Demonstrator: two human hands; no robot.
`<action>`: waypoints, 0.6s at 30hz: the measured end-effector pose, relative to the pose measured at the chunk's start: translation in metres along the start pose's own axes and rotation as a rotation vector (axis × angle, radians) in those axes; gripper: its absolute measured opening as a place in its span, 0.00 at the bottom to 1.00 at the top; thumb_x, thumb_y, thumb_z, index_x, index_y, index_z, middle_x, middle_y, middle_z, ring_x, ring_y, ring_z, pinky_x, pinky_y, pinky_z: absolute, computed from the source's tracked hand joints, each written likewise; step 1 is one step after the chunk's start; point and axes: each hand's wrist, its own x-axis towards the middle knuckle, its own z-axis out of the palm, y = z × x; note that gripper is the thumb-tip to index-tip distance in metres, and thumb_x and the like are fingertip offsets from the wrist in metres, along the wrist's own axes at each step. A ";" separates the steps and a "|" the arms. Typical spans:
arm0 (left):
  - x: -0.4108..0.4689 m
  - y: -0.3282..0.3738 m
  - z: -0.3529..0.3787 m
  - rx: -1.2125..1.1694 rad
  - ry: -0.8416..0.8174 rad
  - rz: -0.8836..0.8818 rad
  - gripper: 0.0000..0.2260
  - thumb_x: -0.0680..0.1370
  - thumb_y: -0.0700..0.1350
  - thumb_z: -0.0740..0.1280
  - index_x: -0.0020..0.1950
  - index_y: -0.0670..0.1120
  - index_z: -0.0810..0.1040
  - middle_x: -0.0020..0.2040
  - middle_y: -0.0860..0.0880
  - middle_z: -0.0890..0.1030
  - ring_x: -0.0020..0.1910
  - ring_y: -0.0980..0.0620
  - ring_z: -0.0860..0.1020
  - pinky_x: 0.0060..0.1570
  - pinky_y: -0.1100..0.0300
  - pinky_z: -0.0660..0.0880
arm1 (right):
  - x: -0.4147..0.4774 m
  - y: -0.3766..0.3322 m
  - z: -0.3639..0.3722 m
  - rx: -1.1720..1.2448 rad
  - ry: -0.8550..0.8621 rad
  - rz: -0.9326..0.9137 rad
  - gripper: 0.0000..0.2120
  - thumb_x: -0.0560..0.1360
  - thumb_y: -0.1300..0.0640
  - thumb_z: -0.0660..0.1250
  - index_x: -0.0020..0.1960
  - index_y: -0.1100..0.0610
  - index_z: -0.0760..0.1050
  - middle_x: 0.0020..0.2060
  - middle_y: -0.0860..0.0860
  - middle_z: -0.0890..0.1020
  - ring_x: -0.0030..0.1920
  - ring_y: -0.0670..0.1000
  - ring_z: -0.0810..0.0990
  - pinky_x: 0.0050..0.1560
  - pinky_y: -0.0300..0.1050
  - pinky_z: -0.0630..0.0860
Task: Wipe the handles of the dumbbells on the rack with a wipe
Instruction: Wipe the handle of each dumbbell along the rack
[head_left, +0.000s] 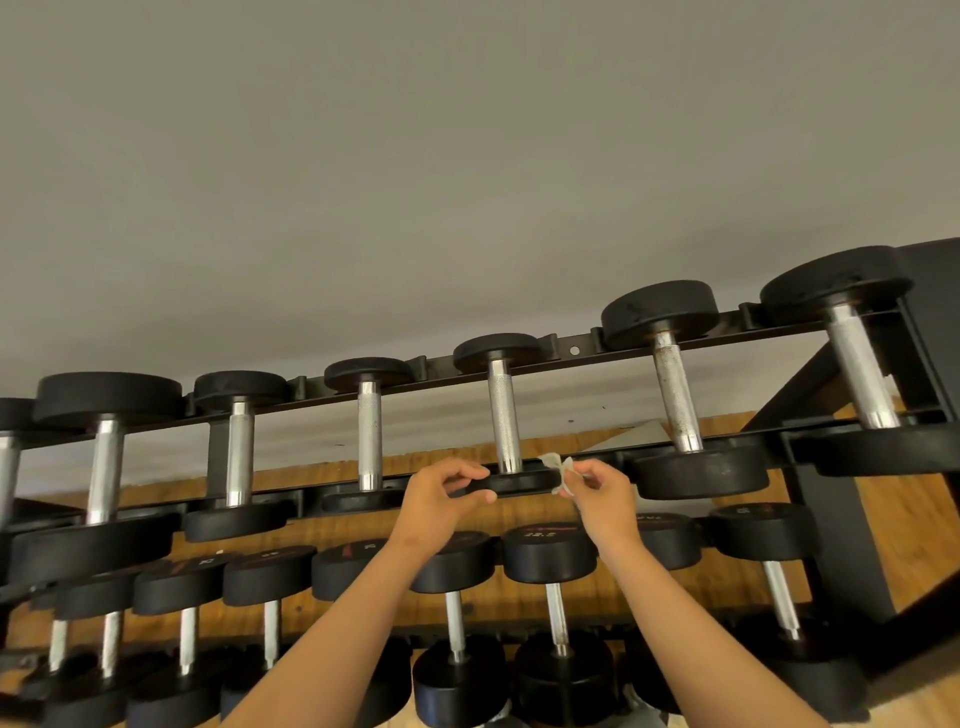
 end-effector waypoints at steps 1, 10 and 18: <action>0.000 0.000 0.000 -0.003 -0.005 0.000 0.10 0.71 0.40 0.76 0.49 0.52 0.82 0.51 0.56 0.83 0.55 0.63 0.79 0.58 0.69 0.73 | 0.000 0.002 0.000 0.003 -0.002 0.013 0.03 0.77 0.61 0.67 0.49 0.56 0.80 0.44 0.50 0.82 0.49 0.48 0.80 0.53 0.42 0.77; 0.003 -0.005 -0.005 -0.037 -0.026 -0.014 0.10 0.71 0.40 0.76 0.50 0.48 0.83 0.52 0.54 0.83 0.55 0.61 0.79 0.59 0.68 0.74 | 0.005 0.003 0.003 -0.099 0.007 0.015 0.09 0.76 0.62 0.68 0.56 0.61 0.80 0.50 0.53 0.83 0.53 0.50 0.80 0.59 0.46 0.76; 0.002 -0.006 -0.006 -0.057 -0.031 -0.011 0.10 0.71 0.40 0.76 0.49 0.49 0.83 0.51 0.55 0.84 0.55 0.61 0.79 0.58 0.68 0.74 | 0.007 0.007 0.011 -0.327 0.045 -0.083 0.08 0.76 0.66 0.67 0.53 0.62 0.81 0.48 0.53 0.77 0.49 0.52 0.79 0.51 0.37 0.72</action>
